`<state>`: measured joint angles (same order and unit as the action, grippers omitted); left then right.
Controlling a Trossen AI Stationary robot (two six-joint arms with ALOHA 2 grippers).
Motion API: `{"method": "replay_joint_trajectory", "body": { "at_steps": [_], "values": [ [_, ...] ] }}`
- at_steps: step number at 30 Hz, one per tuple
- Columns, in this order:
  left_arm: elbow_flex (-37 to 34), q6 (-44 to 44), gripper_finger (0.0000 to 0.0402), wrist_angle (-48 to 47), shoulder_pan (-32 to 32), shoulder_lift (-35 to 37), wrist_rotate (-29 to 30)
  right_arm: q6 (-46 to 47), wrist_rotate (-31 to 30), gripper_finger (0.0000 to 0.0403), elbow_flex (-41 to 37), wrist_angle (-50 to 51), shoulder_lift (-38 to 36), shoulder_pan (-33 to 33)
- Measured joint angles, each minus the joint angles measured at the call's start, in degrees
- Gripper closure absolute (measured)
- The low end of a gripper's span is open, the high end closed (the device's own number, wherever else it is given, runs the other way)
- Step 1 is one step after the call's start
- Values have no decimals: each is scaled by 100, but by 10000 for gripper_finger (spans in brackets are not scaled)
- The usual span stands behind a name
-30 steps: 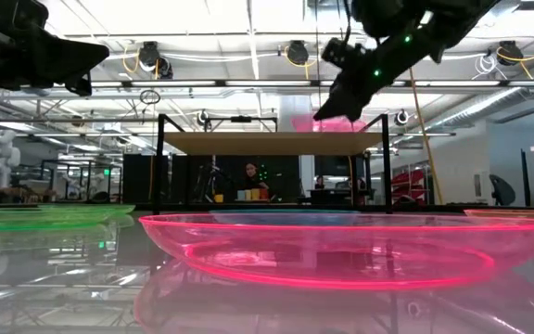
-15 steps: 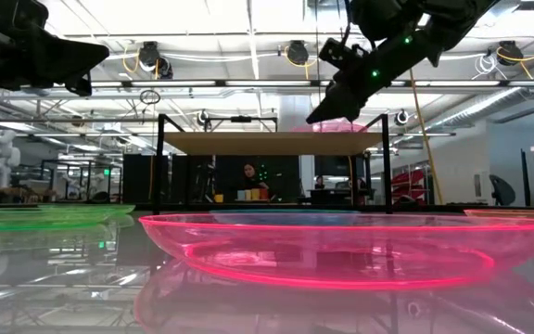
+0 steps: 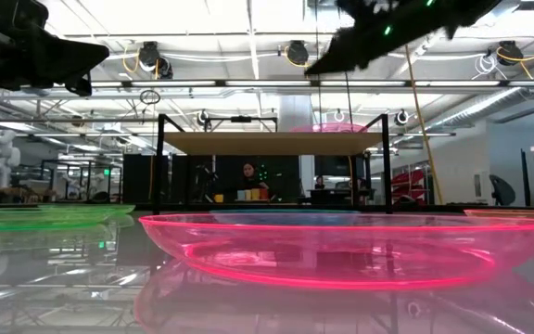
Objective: Place and stack plates onto a shelf
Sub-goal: Stack the pink plate on top of the pink plate on the shelf
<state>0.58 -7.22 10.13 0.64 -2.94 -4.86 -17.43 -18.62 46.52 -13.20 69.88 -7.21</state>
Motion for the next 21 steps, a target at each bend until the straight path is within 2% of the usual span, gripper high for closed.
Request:
{"method": "replay_joint_trajectory", "body": {
  "at_steps": [6,11,15,21],
  "values": [
    [1,0,385,0,0,-1,2,480,645,278,-2,564,-844,762],
    [2,0,385,0,0,-2,1,1033,685,277,-281,779,-1229,1404],
    [1,0,385,0,0,-2,2,1077,678,277,-844,363,-1331,1808],
    [1,0,385,0,0,-2,-1,1009,657,277,-1744,-1103,-1333,1975]
  ]
}}
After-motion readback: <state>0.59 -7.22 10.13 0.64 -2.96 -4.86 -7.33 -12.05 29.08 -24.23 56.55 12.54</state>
